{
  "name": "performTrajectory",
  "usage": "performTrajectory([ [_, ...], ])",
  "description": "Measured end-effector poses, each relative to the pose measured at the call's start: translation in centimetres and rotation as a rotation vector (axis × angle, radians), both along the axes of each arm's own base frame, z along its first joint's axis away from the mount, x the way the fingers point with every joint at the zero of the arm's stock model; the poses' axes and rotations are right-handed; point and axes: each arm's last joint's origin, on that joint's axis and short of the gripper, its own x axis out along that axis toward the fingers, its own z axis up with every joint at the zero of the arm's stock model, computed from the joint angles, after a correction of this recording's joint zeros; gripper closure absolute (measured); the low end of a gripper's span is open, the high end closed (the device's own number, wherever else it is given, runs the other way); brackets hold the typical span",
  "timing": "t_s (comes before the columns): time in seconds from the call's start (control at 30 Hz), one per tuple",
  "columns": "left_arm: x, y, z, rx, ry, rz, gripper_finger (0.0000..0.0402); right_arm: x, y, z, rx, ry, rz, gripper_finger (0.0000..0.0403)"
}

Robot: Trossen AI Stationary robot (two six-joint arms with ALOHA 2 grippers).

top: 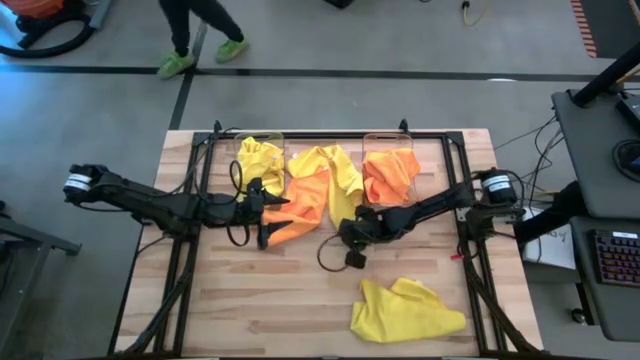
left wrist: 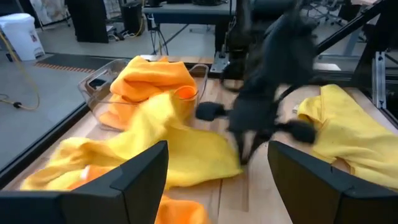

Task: Sort microfiber towel by color & place in baskets
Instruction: Put the yellow microfiber cloth into the left transparent bin

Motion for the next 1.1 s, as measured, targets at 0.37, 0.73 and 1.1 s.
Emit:
performTrajectory([
  [0.37,0.4,-0.2,0.7,-0.026,-0.017,-0.043,0.0143,-4.3,2.2,10.9,-0.019,-0.303,0.048,0.0394],
  [0.73,1.8,-0.5,3.0,0.094,-0.047,-0.076,0.0143,-8.2,0.6,18.4,-0.24,-0.645,-0.003,0.0394],
  [1.1,4.9,-0.9,4.1,0.21,-0.106,-0.088,0.0143,-9.6,0.5,22.0,-0.279,-0.884,0.107,0.0394],
])
